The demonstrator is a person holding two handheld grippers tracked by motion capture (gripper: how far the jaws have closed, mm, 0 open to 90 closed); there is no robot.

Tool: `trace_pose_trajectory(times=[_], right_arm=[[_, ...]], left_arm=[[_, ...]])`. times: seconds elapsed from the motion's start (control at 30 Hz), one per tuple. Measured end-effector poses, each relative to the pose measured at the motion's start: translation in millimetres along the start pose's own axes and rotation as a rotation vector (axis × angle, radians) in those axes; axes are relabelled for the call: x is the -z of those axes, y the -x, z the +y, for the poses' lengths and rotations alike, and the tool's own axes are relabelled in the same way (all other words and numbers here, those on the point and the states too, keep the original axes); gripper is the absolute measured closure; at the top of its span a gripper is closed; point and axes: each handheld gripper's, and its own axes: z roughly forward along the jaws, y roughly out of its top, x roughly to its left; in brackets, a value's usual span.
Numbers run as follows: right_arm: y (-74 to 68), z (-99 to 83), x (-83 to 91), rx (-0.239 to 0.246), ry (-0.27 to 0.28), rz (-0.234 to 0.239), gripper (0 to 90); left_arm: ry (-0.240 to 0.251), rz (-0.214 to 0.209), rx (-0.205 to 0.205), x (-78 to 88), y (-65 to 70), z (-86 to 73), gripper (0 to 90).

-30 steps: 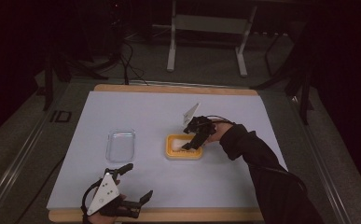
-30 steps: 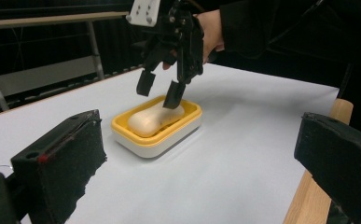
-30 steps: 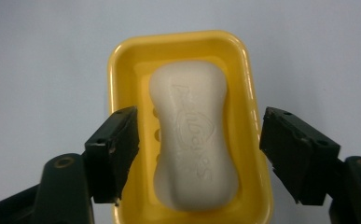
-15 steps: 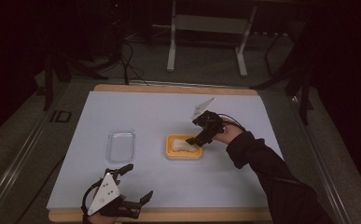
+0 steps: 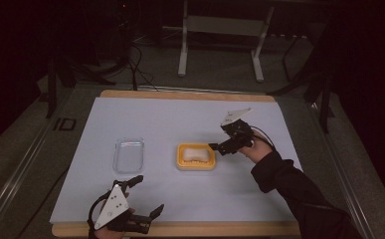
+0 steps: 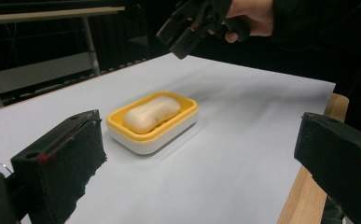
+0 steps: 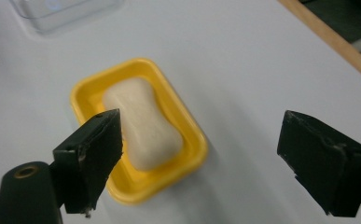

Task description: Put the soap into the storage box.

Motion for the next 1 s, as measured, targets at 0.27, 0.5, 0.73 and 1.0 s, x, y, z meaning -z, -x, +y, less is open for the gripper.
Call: trace_pose_trajectory(times=[0.27,0.5,0.73,1.0], right_arm=[[-5.6,-14.4,15.6,-0.042,0.045,-0.049,14.0],[-8.9,-41.0,29.8,-0.097,0.072,-0.087,13.9],[-17.7,-64.2,34.6,-0.128,0.072,-0.093,14.0],[-30.3,-87.4,33.7,-0.13,0.053,-0.121,13.8]], left_arm=[[0.0,-0.002,0.0,-0.3,0.5,-0.1,1.7],[0.001,-0.005,0.001,-0.7,0.5,-0.1,1.7],[-0.001,-0.011,0.0,-1.1,1.0,-0.2,1.7],[-0.004,-0.015,-0.001,-1.7,1.4,-0.3,1.7]])
